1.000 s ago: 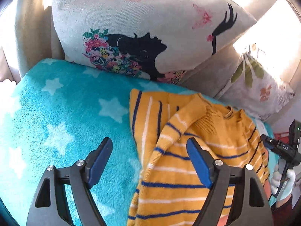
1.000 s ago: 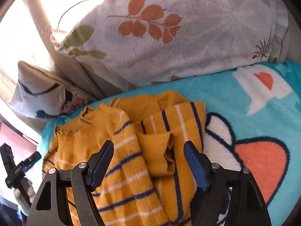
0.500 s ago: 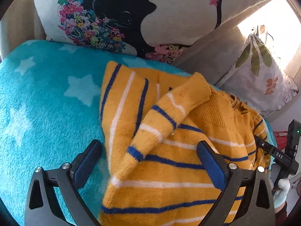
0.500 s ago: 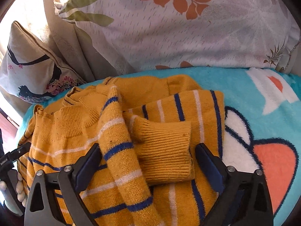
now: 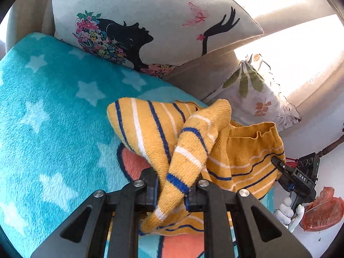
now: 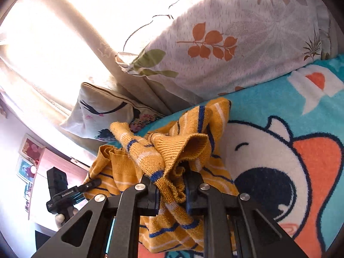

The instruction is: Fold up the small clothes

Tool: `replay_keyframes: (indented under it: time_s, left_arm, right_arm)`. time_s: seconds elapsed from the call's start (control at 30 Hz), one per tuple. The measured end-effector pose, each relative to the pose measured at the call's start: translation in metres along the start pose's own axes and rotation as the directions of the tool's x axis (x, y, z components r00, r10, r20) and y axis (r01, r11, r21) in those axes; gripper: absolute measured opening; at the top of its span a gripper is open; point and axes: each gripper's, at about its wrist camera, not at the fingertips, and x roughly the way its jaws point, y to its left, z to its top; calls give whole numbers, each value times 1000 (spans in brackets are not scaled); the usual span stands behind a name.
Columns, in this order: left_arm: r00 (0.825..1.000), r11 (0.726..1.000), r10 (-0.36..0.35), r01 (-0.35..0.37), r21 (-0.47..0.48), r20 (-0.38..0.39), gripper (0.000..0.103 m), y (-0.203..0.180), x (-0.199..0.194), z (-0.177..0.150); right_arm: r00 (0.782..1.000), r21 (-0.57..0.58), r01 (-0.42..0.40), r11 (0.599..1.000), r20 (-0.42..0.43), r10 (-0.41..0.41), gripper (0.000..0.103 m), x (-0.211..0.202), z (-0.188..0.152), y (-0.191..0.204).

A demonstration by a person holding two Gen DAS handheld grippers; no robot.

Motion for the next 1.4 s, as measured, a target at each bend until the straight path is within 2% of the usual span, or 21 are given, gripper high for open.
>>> replay_keyframes:
  time_s: [0.07, 0.1, 0.17, 0.23, 0.27, 0.33, 0.4, 0.43, 0.5, 0.6, 0.63, 0.7, 0.77, 0.8, 0.87, 1.0, 1.1, 1.2, 1.23, 1.33, 1.4]
  left_arm:
    - [999, 999, 49, -49, 7, -8, 18, -1, 8, -1]
    - [996, 996, 86, -86, 6, -12, 20, -1, 17, 2]
    - [983, 983, 185, -185, 3, -14, 24, 6, 36, 8]
    - [973, 972, 229, -229, -51, -15, 26, 25, 47, 12]
    - [978, 973, 209, -210, -93, -21, 29, 34, 48, 13]
    - [991, 978, 136, -135, -160, -9, 31, 47, 39, 13]
    - [991, 980, 134, -129, -149, 27, 34, 51, 24, 12]
    - [988, 980, 148, -140, -139, 46, 38, 52, 16, 13]
    - [982, 976, 166, -150, -156, 91, 47, 58, 0, 14]
    - [970, 967, 192, -161, -195, 149, 48, 68, -19, 15]
    - [969, 970, 189, -159, -186, 159, 48, 66, -23, 14]
    - [971, 981, 159, -135, -139, 177, 49, 58, -28, 11]
    - [976, 993, 107, -95, -67, 189, 49, 44, -29, 7]
    - [978, 997, 82, -78, -31, 193, 49, 35, -34, 1]
    - [980, 998, 33, -45, 54, 195, 49, 15, -34, -10]
    - [991, 973, -29, -2, 232, 130, 64, -25, -11, -25]
    - [995, 958, 57, -77, 275, 80, 64, -37, 21, -19]
    - [989, 973, 134, -142, 181, 55, 64, -15, 50, 7]
    - [991, 982, 128, -132, 134, 38, 64, -4, 57, 15]
    - [999, 999, 33, -33, -19, 10, 62, 29, 64, 34]
    - [999, 996, -28, 29, -86, 15, 62, 40, 58, 41]
  right_arm:
    - [999, -3, 39, 999, 3, -39, 19, 0, -2, -3]
    - [997, 6, 73, 997, 1, -73, 23, 4, -1, -8]
    - [988, 25, 151, 988, -23, -150, 29, 21, 0, -24]
    - [949, 32, 313, 949, -57, -310, 37, 45, 2, -46]
    - [930, 43, 362, 931, -77, -358, 42, 54, 1, -56]
    - [945, 98, 327, 940, -64, -322, 43, 50, -4, -67]
    - [954, 86, 300, 950, -21, -300, 43, 34, -6, -59]
    - [951, 55, 307, 950, 7, -308, 44, 25, -6, -50]
    - [934, -8, 349, 937, 84, -347, 53, 8, -4, -28]
    - [907, -97, 391, 915, 208, -366, 67, -9, -5, 9]
    - [908, -133, 386, 913, 229, -350, 69, -10, -7, 21]
    - [935, -220, 334, 916, 201, -292, 70, 4, -10, 44]
    - [967, -303, 253, 919, 95, -234, 70, 28, -20, 62]
    - [974, -332, 224, 916, 45, -222, 70, 43, -26, 69]
    - [970, -382, 221, 897, -6, -242, 70, 71, -38, 80]
    - [956, -412, 249, 876, -39, -290, 70, 112, -47, 78]
    - [937, -406, 303, 862, -36, -346, 70, 128, -44, 66]
    - [918, -357, 363, 861, -22, -396, 69, 134, -34, 45]
    - [922, -326, 355, 876, -32, -385, 68, 134, -31, 35]
    - [947, -269, 301, 915, -27, -320, 69, 130, -28, 18]
    - [941, -319, 315, 894, -19, -338, 78, 133, -32, 22]
